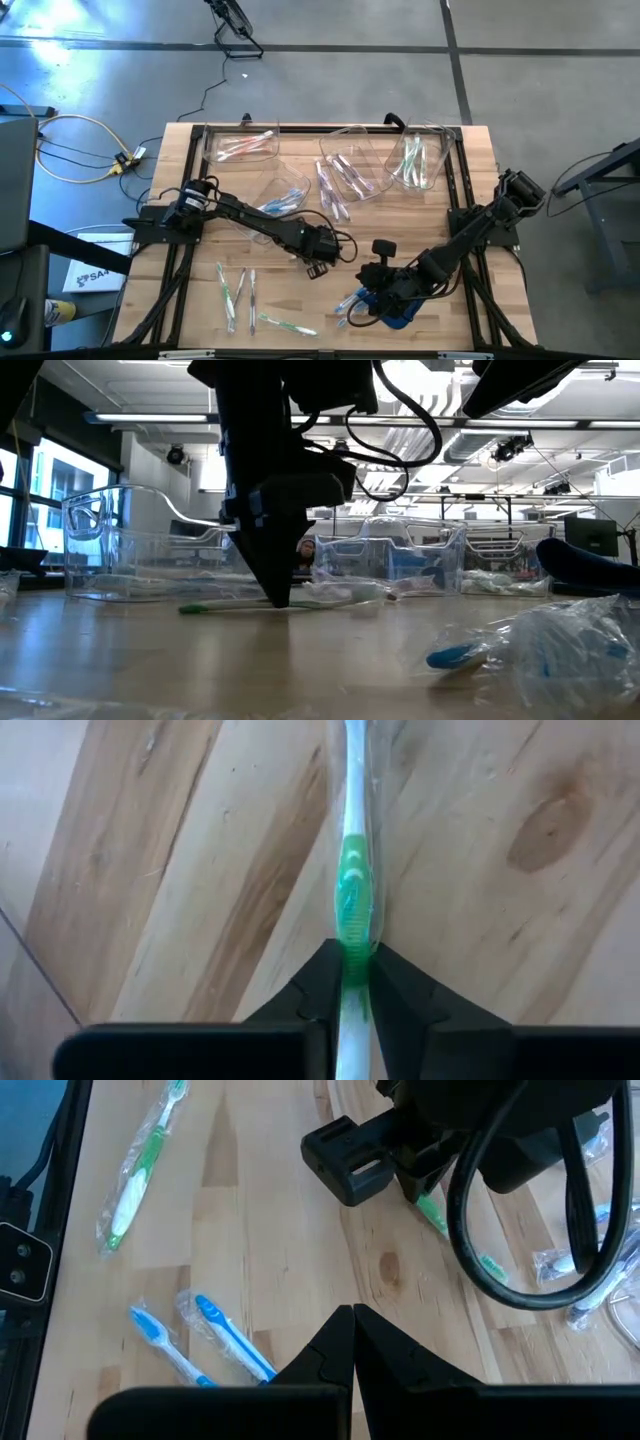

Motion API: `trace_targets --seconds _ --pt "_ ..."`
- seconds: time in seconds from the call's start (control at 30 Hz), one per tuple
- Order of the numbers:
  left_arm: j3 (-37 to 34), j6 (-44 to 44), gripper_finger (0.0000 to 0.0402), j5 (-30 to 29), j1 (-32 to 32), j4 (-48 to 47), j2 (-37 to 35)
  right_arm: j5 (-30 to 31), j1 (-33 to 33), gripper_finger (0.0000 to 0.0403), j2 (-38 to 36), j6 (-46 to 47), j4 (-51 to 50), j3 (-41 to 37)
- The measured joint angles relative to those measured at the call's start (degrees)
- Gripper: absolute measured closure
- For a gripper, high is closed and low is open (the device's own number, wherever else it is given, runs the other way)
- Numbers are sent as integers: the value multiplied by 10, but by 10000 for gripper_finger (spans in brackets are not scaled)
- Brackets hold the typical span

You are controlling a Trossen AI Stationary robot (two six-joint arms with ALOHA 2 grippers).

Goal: Pick & Place Toothbrushes
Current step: Put the green toothbrush into the top right transparent bin

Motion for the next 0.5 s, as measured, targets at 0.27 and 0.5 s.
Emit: trace_targets --seconds 0.27,0.5 --pt "0 66 399 24 -5 67 -2 -17 0 400 0 -1 0 0" --pt "0 121 401 43 -4 125 0 -75 10 400 0 -17 -6 0"
